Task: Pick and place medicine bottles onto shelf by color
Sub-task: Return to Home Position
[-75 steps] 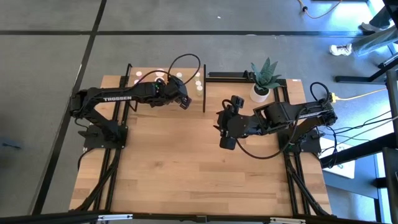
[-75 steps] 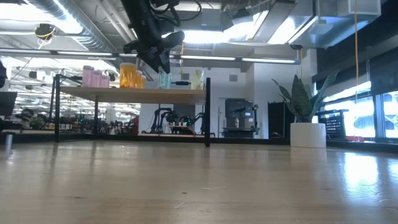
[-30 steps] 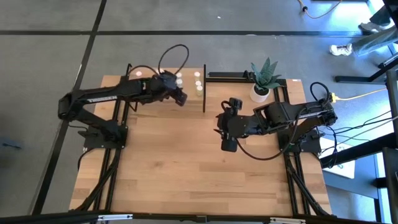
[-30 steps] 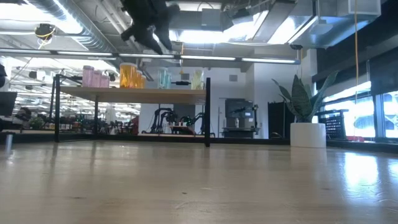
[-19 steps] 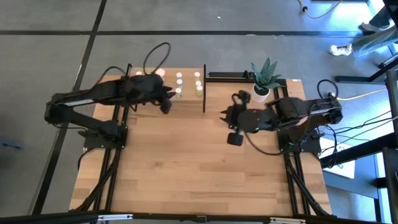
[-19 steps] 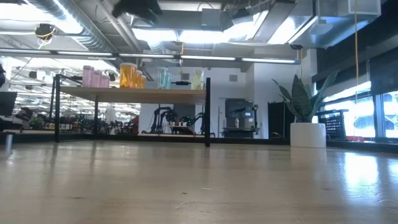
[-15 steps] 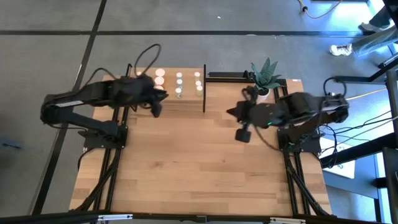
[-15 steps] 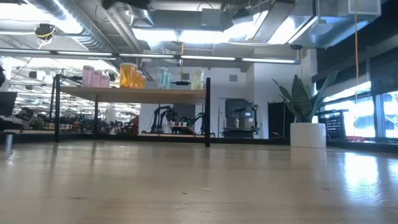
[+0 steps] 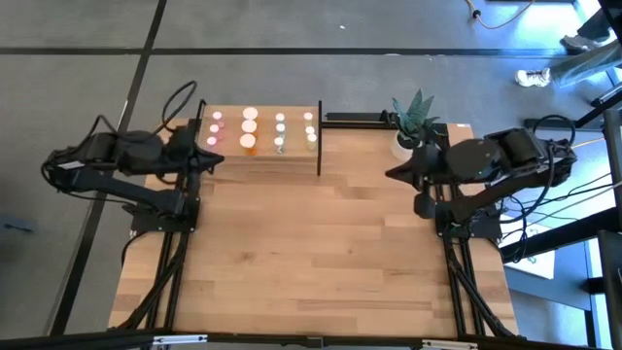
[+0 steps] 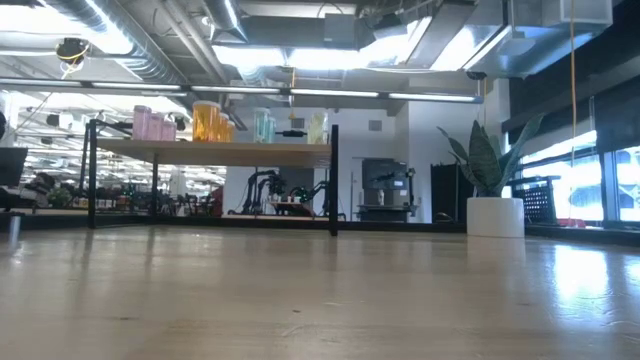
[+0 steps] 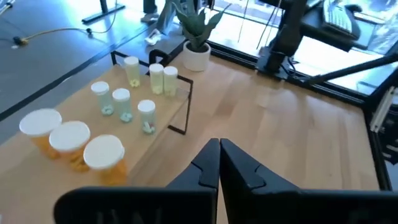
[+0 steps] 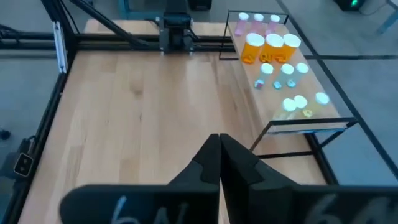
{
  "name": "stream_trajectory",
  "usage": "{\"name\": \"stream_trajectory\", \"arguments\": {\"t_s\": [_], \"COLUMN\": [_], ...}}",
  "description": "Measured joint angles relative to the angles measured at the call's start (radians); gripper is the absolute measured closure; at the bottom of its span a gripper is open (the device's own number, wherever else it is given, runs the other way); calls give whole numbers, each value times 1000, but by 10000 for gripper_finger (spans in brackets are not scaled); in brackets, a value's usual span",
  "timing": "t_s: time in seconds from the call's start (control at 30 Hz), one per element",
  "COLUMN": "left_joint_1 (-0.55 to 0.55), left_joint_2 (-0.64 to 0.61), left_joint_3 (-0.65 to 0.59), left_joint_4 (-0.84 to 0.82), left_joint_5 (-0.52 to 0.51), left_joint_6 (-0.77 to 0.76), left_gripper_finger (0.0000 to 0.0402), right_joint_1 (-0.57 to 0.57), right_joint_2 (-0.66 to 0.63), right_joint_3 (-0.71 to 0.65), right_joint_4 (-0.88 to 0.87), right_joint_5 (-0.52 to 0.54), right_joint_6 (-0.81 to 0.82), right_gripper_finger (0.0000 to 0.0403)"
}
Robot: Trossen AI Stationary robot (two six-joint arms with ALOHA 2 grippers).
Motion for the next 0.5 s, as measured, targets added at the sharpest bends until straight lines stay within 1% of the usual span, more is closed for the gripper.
{"name": "stream_trajectory", "arguments": {"t_s": [0.07, 0.13, 0.2, 0.27, 0.37, 0.5], "left_joint_1": [-14, -27, -41, -54, -65, -66], "left_joint_2": [-51, -106, -159, -212, -298, -400], "left_joint_3": [-41, -86, -132, -187, -282, -405], "left_joint_4": [14, 42, 88, 151, 296, 451], "left_joint_5": [-10, -13, -9, 16, 58, 138], "left_joint_6": [-19, -20, -12, 15, 72, 122], "left_gripper_finger": [401, 401, 401, 401, 401, 401], "right_joint_1": [0, 0, 0, 0, 0, 0], "right_joint_2": [-65, -140, -216, -286, -381, -505], "right_joint_3": [-99, -209, -319, -426, -572, -743], "right_joint_4": [78, 183, 311, 412, 558, 696], "right_joint_5": [-5, -32, -84, -145, -214, -255], "right_joint_6": [14, 24, 29, 12, -12, -16], "right_gripper_finger": [399, 400, 401, 401, 401, 401]}}
